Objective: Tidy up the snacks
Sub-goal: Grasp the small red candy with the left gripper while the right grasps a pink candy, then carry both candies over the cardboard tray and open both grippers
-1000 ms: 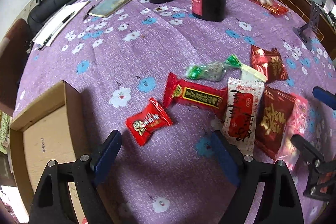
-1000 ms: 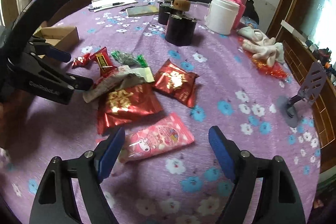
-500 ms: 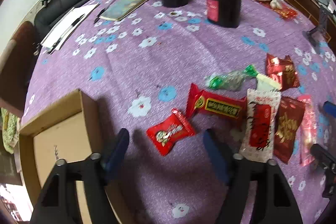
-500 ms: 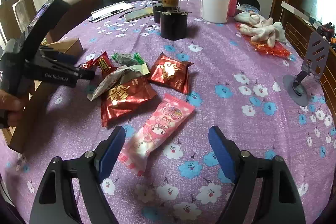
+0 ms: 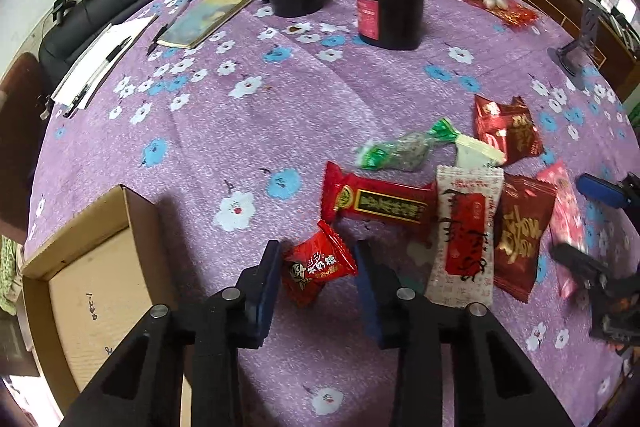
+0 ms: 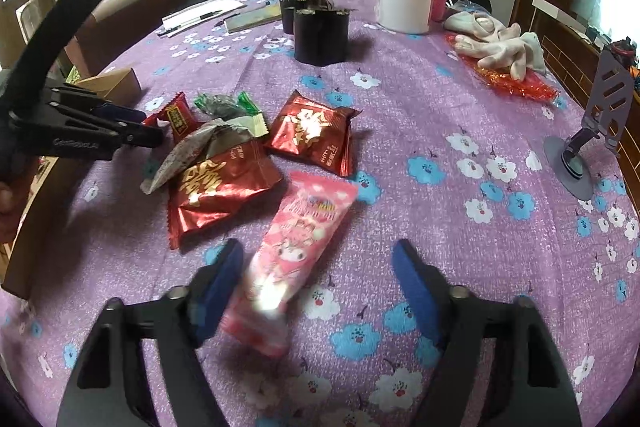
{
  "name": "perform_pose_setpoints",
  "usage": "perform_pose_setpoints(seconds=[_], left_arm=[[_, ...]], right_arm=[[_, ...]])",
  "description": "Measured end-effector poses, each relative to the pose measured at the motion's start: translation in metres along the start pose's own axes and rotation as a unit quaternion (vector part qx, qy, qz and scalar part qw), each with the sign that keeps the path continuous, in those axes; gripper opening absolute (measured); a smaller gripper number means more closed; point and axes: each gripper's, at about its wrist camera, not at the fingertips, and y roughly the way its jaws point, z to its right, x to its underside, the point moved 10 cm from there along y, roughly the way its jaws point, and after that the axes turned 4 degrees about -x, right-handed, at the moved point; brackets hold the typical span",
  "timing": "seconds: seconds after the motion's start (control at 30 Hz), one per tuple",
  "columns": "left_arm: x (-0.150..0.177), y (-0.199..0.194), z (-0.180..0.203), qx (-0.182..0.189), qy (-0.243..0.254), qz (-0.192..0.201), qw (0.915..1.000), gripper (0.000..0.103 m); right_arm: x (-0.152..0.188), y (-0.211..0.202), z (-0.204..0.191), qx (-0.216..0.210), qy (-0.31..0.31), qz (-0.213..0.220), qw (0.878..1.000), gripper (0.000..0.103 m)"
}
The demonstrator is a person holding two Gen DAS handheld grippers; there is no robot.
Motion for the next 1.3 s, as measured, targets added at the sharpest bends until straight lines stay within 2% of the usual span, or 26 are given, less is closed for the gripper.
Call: perform_pose_setpoints(seconds=[0.2,0.27,0.33,0.43,0.6,1.0,1.3], left_arm=[[0.007,-0.005,0.012,0.013,0.006,0.003,0.9999,0.034],[0.007,-0.006,0.017,0.019,0.011,0.004,0.9997,0.027],[0.008,-0.007,0.021,0.019,0.016,0.006,0.9997,0.027],[0.010,-0.008,0.023,0.021,0.017,0.008,0.9996,0.025],[0.013,-0.010,0.025,0.028,0.006,0.014,0.9995,0.021],[0.019,-0.021,0.033,0.053,-0.021,0.027,0.9980,0.020],[0.026,-0.045,0.023,0.055,-0.053,0.055,0.9955,0.019]], right_arm=[[0.000,-0.002,0.005,0.010,-0.001,0.001,1.000,0.056],[0.000,-0.003,0.008,0.013,0.002,0.003,1.000,0.049],[0.000,-0.004,0.010,0.013,0.006,0.004,1.000,0.038],[0.001,-0.006,0.014,0.013,0.012,0.006,1.000,0.029],[0.000,-0.009,0.017,0.009,0.018,0.011,1.000,0.024],[-0.004,-0.026,0.022,-0.001,0.029,0.031,0.999,0.023],[-0.010,-0.043,0.002,-0.024,0.022,0.046,0.998,0.023]])
